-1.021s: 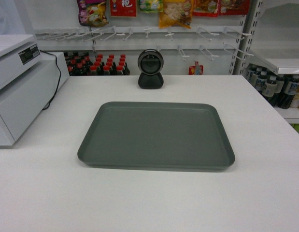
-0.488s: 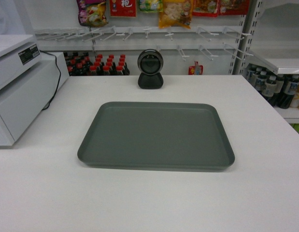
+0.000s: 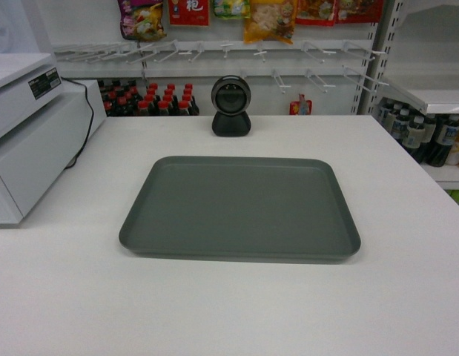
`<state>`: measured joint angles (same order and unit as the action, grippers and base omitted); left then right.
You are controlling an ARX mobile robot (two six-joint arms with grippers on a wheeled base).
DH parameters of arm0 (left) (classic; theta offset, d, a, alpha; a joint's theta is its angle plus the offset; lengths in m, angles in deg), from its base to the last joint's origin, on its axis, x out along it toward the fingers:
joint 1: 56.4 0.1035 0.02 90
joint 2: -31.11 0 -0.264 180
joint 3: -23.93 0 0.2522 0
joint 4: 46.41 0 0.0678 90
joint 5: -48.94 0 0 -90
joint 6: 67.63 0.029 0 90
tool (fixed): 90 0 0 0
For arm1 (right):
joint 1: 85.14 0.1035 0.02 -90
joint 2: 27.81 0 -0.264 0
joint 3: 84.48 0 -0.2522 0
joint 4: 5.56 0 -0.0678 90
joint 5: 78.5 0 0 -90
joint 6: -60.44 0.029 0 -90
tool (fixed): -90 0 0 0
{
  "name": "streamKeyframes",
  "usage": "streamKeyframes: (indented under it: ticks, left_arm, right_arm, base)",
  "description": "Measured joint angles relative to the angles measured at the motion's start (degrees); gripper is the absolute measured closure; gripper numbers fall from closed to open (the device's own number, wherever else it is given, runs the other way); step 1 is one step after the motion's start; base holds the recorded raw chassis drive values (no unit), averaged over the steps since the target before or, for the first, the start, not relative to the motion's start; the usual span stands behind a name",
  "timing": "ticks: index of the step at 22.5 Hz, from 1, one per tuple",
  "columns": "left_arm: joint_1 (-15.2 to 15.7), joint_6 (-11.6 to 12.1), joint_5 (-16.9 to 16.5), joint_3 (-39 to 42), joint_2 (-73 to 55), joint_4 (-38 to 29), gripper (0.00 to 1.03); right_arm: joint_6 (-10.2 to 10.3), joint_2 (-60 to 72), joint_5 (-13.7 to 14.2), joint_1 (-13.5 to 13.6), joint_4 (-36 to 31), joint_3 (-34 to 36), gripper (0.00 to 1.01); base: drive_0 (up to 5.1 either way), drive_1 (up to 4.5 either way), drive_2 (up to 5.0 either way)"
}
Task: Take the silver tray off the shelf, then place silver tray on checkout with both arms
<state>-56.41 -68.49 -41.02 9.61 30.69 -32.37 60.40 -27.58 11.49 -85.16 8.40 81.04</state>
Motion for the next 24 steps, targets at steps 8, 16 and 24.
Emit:
streamKeyframes:
  ticks: [8, 16, 24]
  left_arm:
    - [0.0, 0.04, 0.0, 0.0, 0.0, 0.0, 0.05]
    - [0.0, 0.04, 0.0, 0.0, 0.0, 0.02, 0.05]
    - [0.0, 0.04, 0.0, 0.0, 0.0, 0.0, 0.05]
  right_arm:
    - [0.0, 0.0, 0.0, 0.0, 0.0, 0.0, 0.03]
    - [0.0, 0.0, 0.0, 0.0, 0.0, 0.0, 0.03]
    - [0.0, 0.0, 0.0, 0.0, 0.0, 0.0, 0.03]
  base:
    - [0.0, 0.0, 0.0]
    - [0.0, 0.0, 0.0]
    - [0.0, 0.0, 0.0]
